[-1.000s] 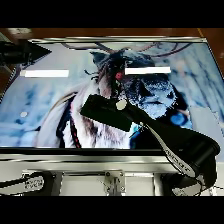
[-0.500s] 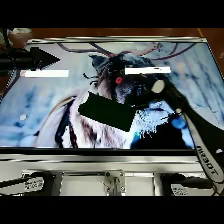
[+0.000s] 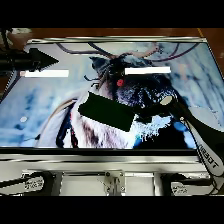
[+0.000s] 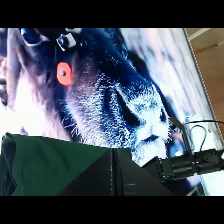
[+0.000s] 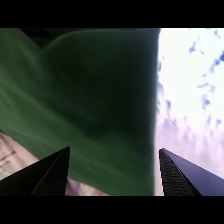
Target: Fold the shirts.
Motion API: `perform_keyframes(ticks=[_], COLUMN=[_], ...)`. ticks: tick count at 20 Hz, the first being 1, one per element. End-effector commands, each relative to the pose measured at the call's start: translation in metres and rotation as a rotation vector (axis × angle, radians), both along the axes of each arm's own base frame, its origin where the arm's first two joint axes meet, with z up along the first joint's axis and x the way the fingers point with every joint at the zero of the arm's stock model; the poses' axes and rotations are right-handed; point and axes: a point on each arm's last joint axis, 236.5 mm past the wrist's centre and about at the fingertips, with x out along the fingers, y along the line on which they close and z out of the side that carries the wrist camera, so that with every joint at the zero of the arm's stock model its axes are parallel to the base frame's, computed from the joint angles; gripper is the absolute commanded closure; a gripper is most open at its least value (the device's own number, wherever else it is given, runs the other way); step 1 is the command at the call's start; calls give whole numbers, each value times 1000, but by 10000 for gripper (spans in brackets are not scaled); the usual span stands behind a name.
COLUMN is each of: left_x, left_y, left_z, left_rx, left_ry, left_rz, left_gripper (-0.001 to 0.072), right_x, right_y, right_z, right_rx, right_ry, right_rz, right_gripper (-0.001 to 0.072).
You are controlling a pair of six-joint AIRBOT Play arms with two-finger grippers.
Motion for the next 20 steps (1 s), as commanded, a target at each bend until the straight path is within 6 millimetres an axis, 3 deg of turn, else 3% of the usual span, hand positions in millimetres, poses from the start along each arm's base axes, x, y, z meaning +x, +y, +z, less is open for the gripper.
perform_keyframes(ticks=[1,2,3,4,5,8,10,13,15,17,20], left_x=[-2,-2,-2,-3,-3,-3,-3,-3,-3,-3,-8], left_y=[-1,-1,-1,-1,-1,-1,-1,-1,-1,-2,-12], left_z=[0,0,0,0,0,0,0,0,0,0,-1], left_rx=[-2,-6,-5,-5,-5,-5,-5,-6,-9,-9,-17], left_ry=[8,13,13,12,12,12,12,13,18,18,36], left_rz=[-6,-4,-4,-4,-4,-4,-4,-4,-2,-3,-26], left_gripper=[668,668,668,668,668,667,668,668,668,667,668], right_x=[7,7,7,10,14,40,74,113,119,109,74], right_y=[29,33,37,38,39,34,4,-80,-148,-214,-307], right_z=[-15,-17,-16,-12,-2,59,114,188,217,230,223], right_rx=[89,104,110,114,123,147,145,118,105,70,-71], right_ry=[6,9,-4,-34,-68,-306,-448,-595,-622,-631,-581], right_rz=[-62,-62,-53,-31,1,141,81,-116,-263,-382,-527], right_gripper=[35,36,156,472,614,630,631,631,631,631,631])
